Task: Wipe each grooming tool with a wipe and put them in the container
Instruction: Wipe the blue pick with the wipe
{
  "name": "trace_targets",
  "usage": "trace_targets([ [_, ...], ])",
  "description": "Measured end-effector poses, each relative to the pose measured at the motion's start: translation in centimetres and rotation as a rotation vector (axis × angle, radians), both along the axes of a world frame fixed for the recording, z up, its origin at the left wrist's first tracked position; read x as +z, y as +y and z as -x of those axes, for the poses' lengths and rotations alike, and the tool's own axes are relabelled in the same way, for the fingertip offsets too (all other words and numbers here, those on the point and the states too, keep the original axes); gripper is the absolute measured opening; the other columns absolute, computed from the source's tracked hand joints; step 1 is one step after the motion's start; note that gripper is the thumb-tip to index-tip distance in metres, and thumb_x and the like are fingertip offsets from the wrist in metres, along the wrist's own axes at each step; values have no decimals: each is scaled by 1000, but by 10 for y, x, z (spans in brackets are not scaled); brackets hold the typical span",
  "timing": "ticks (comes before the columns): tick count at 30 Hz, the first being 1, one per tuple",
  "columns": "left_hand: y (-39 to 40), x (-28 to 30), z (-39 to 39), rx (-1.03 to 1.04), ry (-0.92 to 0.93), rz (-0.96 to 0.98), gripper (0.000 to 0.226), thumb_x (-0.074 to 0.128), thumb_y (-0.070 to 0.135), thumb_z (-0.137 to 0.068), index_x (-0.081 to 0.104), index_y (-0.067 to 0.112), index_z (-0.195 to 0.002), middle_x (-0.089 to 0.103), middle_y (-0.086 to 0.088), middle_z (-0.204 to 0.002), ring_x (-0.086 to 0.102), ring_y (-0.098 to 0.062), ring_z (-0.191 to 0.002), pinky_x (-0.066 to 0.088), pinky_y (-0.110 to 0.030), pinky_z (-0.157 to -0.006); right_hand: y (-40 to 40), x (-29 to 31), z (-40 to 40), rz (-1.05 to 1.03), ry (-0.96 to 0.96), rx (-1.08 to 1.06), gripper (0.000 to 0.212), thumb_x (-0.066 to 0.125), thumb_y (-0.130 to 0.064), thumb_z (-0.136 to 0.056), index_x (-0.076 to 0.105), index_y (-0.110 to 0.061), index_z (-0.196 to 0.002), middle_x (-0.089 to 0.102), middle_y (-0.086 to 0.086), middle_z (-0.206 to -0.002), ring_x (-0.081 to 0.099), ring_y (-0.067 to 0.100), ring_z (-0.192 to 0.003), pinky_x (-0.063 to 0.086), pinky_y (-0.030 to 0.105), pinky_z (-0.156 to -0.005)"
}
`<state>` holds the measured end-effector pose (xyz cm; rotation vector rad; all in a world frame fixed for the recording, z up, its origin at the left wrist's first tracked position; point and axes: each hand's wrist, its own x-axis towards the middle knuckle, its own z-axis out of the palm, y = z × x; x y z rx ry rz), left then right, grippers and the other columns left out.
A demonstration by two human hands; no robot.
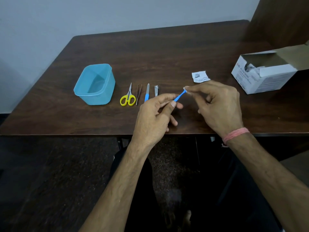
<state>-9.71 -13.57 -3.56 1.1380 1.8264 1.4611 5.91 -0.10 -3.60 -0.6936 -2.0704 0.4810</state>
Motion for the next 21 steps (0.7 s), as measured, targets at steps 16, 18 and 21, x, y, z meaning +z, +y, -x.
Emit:
trace_targets([
  [16, -1, -1, -1, 13, -27, -6, 25, 60, 17, -116, 77, 22, -134, 85, 9, -106, 72, -13, -58, 49, -19, -47, 5, -8, 1, -37, 37, 23, 6, 84, -17, -98, 89, -20, -100, 81, -9, -99, 58, -10, -70, 49, 17, -68],
  [18, -2, -1, -2, 4, -23, -5, 25, 60, 18, -116, 77, 23, -134, 85, 9, -106, 72, -13, -58, 50, -20, -48, 7, -8, 0, -8, 49, -21, 7, 87, -15, -95, 89, -20, -99, 81, -10, -97, 58, -10, -69, 44, 11, -67],
  [21, -2, -1, -1, 3, -13, -2, 25, 60, 18, -117, 77, 24, -134, 84, 10, -106, 72, -14, -59, 51, -21, -49, 5, -9, 0, -25, 23, -21, 10, 88, -14, -94, 89, -21, -101, 82, -11, -98, 57, -11, -68, 43, 8, -68],
])
